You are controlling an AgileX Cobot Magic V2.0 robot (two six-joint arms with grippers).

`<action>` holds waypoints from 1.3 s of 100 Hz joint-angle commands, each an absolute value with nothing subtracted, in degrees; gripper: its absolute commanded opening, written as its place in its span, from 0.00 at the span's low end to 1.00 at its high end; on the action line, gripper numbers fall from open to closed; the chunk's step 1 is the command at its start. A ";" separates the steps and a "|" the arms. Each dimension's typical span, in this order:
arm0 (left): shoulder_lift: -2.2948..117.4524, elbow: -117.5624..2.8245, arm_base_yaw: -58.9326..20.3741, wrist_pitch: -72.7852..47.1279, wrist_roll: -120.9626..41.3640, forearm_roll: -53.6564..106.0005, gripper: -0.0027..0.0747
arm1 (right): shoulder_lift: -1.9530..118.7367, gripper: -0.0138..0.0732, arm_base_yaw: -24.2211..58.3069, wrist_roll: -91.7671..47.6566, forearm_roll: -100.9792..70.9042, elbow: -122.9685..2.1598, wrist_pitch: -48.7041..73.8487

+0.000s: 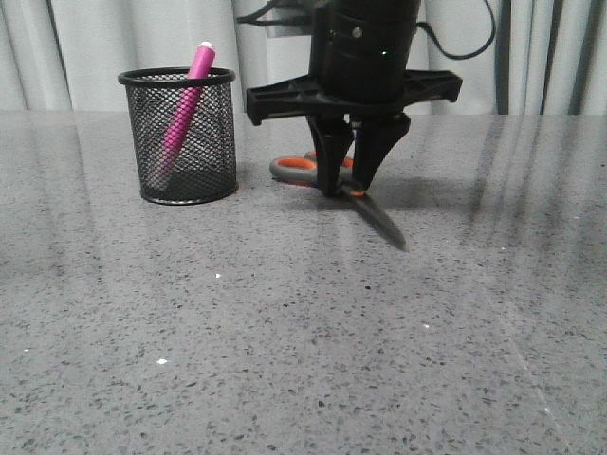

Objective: Put pen and scissors into bin
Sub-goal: 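Lift the scissors with the right gripper and carry them over the cup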

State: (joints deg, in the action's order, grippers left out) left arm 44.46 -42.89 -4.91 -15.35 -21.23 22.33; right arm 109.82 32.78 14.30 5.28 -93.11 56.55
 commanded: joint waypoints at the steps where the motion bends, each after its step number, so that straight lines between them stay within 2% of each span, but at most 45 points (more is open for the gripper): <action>1: 44.20 -44.37 -4.89 -10.65 -21.12 23.43 0.01 | 103.06 0.07 32.64 13.64 7.43 -94.68 53.88; 24: 44.20 -44.37 -4.89 -10.46 -21.12 23.43 0.01 | 93.56 0.07 32.64 13.64 7.33 -94.45 40.88; 46: 44.20 -44.37 -4.89 -10.41 -21.12 23.43 0.01 | 88.20 0.07 32.76 13.64 3.77 -87.87 19.74; 68: 44.20 -44.37 -4.89 -10.32 -21.12 23.43 0.01 | 89.04 0.07 35.97 13.64 3.18 -81.45 -3.72; 96: 44.20 -44.37 -4.89 -10.32 -21.12 23.43 0.01 | 97.24 0.07 36.56 13.64 3.96 -81.24 -25.25; 108: 44.20 -44.37 -4.89 -10.32 -21.12 23.43 0.01 | 100.91 0.07 36.56 13.64 3.96 -81.24 -30.67; 130: 44.20 -44.37 -4.89 -10.32 -21.12 23.43 0.01 | 103.89 0.07 36.56 13.64 4.07 -80.72 -32.04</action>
State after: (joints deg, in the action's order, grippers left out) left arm 44.46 -42.89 -4.91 -14.85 -21.23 22.33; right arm 106.38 36.71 14.09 3.50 -79.63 -24.89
